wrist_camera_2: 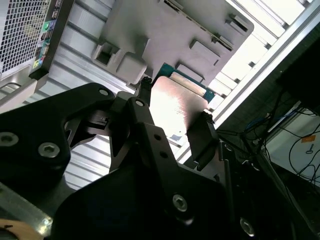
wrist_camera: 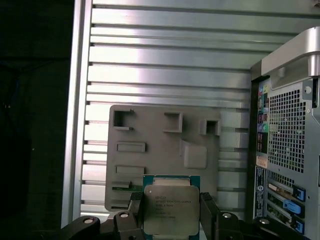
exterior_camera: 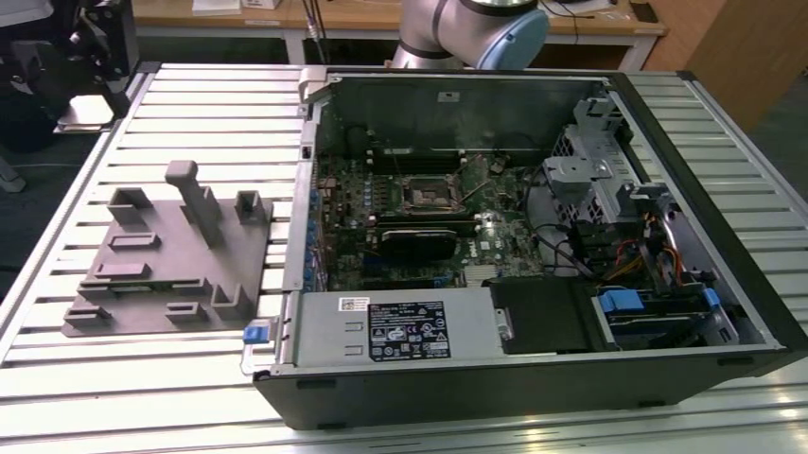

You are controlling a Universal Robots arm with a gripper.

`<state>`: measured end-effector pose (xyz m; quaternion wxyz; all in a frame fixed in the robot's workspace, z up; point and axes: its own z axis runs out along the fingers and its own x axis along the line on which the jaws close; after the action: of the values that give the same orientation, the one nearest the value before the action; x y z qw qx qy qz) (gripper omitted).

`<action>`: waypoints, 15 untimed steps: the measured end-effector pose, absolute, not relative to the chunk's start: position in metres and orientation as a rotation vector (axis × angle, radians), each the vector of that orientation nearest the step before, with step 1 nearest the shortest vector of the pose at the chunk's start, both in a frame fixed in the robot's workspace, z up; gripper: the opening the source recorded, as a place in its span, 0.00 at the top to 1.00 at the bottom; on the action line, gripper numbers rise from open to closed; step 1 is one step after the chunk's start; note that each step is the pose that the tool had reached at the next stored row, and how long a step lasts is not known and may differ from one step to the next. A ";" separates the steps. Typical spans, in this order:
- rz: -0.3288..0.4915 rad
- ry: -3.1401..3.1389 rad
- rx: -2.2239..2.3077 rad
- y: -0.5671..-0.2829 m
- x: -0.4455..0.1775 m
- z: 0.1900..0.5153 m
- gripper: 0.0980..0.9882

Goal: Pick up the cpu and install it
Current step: 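Pick up the cpu and move it towards the insertion slot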

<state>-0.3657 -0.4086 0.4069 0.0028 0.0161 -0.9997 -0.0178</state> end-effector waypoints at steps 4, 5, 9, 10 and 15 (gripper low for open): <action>-0.056 -3.135 0.051 -0.409 -0.361 0.407 0.50; -0.056 -3.135 0.051 -0.409 -0.360 0.407 0.50; -0.056 -3.135 0.051 -0.409 -0.356 0.407 0.50; -0.056 -3.135 0.051 -0.409 -0.355 0.407 0.50; -0.056 -3.134 0.051 -0.409 -0.349 0.407 0.50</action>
<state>-0.3488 -0.4086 0.4069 0.0032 0.0161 -0.9997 -0.0178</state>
